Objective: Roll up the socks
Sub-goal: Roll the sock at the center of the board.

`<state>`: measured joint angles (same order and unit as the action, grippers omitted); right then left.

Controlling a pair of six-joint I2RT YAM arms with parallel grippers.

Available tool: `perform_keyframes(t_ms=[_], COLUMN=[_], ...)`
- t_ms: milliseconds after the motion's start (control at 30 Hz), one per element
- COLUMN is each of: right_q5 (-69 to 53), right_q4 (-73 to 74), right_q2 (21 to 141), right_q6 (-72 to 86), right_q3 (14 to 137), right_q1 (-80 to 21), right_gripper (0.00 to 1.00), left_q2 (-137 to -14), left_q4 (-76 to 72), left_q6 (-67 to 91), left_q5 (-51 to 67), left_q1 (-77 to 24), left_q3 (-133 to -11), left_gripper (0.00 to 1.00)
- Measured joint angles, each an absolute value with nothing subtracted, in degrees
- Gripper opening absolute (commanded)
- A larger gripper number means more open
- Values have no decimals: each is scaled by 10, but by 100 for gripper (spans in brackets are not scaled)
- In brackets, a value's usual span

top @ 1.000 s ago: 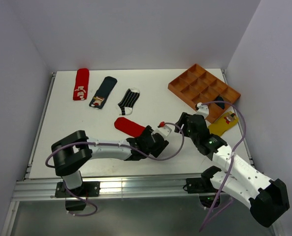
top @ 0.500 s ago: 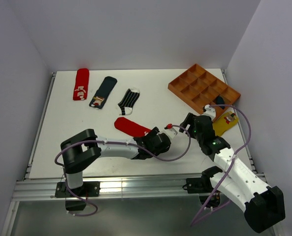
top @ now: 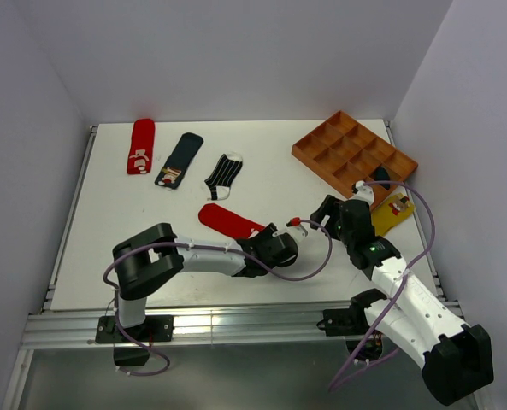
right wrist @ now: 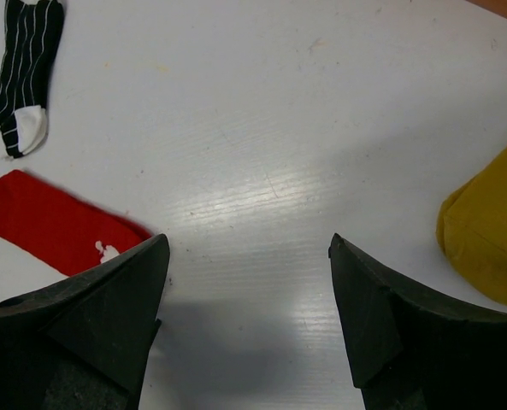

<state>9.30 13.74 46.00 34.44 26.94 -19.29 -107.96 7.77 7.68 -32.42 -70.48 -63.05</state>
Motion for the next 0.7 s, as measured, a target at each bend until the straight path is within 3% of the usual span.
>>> perform_keyframes(t_ms=[233, 333, 467, 700], right_q5=[76, 69, 54, 4], right_q4=[130, 125, 118, 95], right_q2=[460, 460, 463, 483], right_q6=[343, 340, 334, 317], right_q3=[269, 266, 262, 259], right_q1=[-187, -186, -184, -183], right_gripper=[82, 80, 75, 73], left_q2=[-1087, -1093, -1095, -1081], left_q4=[79, 80, 81, 79], left_q6=[76, 77, 82, 111], left_q5=[-333, -336, -335, -290], left_q1=[-705, -705, -701, -674], left_q3=[-633, -635, -635, -632], left_gripper=[39, 27, 1, 0])
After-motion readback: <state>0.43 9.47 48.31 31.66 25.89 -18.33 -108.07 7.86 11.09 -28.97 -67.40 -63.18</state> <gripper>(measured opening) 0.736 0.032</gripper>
